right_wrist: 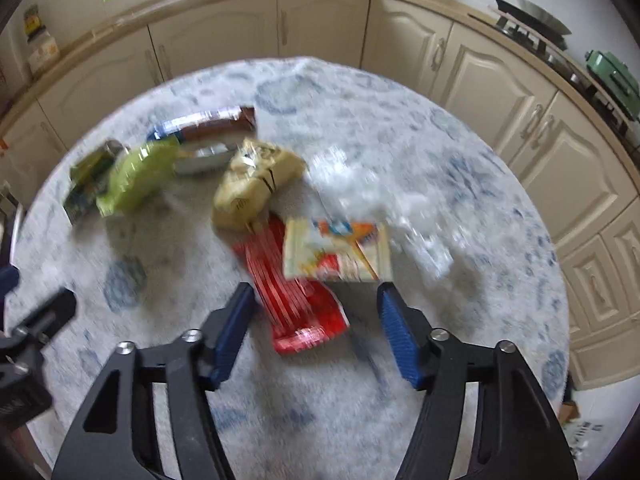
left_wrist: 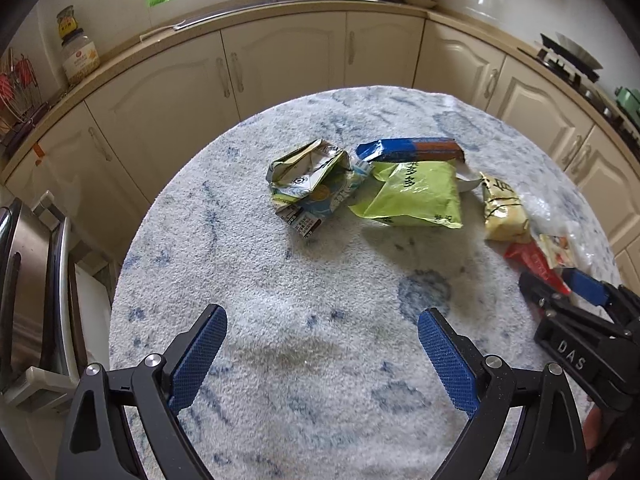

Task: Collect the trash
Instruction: 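Grasp the red snack packet with the right gripper and lift, then grasp the white cup-shaped wrapper with the left gripper while the right holds the red packet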

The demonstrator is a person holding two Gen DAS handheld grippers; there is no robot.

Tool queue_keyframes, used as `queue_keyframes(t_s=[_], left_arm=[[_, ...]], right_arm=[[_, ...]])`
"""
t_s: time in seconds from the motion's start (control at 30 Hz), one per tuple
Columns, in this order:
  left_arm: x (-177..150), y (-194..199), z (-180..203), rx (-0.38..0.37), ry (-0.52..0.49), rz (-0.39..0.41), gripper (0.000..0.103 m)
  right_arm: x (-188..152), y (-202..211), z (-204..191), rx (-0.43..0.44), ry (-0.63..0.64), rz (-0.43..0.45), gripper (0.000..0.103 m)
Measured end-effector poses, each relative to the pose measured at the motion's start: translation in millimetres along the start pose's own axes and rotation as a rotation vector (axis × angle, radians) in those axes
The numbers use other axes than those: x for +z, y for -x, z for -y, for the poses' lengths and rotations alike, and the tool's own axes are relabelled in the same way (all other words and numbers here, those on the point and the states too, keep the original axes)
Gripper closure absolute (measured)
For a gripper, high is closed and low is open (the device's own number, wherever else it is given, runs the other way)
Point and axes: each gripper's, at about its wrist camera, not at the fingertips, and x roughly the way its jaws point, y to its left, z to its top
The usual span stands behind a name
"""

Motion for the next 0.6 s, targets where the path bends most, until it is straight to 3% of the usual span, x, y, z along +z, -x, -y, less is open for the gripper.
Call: queue_keyframes(t_s=[0.03,0.07,0.17,0.33,0.6], left_arm=[[0.7,-3.7,0.7,0.004,0.002,-0.006,0.009],[1.4,-7.3,1.5,0.008,0.005,-0.013,0.009],[0.3,-10.5,5.2,0.003,0.005,-0.019,0.009],[-6.6,2.3,20.5,-0.021,-0.024,-0.004,0.009],[-17.6,30.5,55.0,-0.053,-0.089,0.033,0.009]], right_arm=[[0.4,-0.2,-1.6,0.019,0.010,0.007,0.057],[0.1,0.1,-2.2,0.045,0.014,0.011,0.069],[-4.5,3.6,-3.7,0.064,0.029,0.025,0.080],[-20.6,16.8,3.4,0.138,-0.004,0.018,0.082],[-45.9,65.3,31.2,0.143,-0.078,0.095,0.083]])
